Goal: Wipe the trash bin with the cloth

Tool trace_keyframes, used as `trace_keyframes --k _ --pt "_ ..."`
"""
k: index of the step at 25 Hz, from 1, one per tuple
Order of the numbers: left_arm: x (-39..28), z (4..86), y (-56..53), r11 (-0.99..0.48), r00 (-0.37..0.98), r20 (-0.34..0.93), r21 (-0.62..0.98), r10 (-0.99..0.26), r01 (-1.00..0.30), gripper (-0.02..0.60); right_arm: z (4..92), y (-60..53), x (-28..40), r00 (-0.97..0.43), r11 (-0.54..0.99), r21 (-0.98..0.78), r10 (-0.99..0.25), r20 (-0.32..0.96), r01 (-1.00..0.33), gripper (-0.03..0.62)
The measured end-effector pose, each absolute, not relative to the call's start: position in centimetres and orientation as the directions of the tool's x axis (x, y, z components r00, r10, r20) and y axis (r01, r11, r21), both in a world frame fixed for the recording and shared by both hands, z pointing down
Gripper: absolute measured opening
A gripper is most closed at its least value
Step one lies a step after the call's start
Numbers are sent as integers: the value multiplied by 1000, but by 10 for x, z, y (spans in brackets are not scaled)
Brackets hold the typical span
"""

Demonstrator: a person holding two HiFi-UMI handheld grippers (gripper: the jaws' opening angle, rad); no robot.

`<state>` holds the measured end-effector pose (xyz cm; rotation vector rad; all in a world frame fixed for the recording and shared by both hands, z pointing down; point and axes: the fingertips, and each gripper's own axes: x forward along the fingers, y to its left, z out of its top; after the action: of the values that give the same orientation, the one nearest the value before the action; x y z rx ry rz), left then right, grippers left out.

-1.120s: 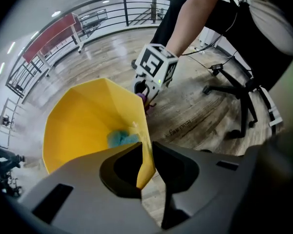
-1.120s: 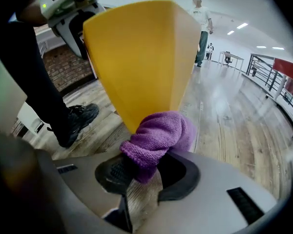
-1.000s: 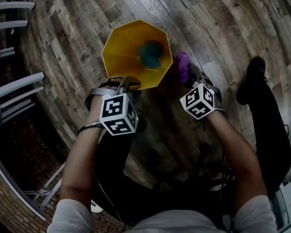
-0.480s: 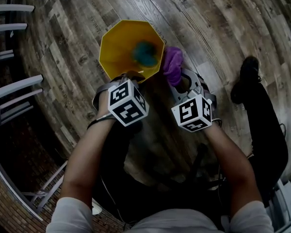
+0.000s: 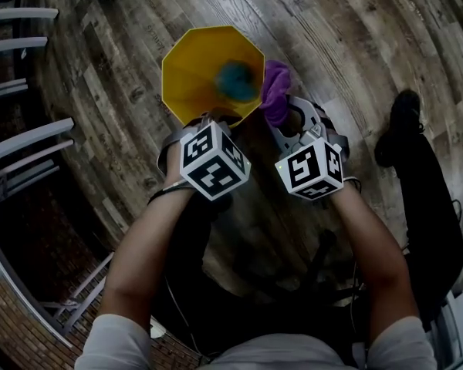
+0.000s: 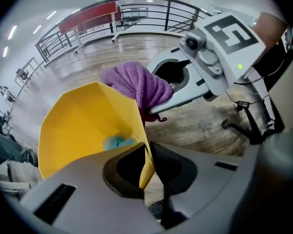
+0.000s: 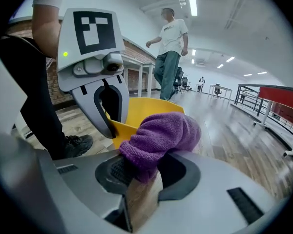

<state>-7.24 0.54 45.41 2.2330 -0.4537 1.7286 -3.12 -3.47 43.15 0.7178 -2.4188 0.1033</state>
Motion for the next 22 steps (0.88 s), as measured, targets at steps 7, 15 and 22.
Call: trace_keyframes --k 7,15,22 --pt "-72 454 5 -917 238 969 27 -74 -397 38 460 -38 -34 -679 895 106 -402 615 -434 108" --pt "-72 453 5 -917 234 970 27 -73 -398 38 510 -42 -41 -648 907 77 -353 674 -414 107" --pt "-71 451 5 -918 233 969 21 -78 -396 38 558 -44 -44 -609 908 42 -313 728 -416 107"
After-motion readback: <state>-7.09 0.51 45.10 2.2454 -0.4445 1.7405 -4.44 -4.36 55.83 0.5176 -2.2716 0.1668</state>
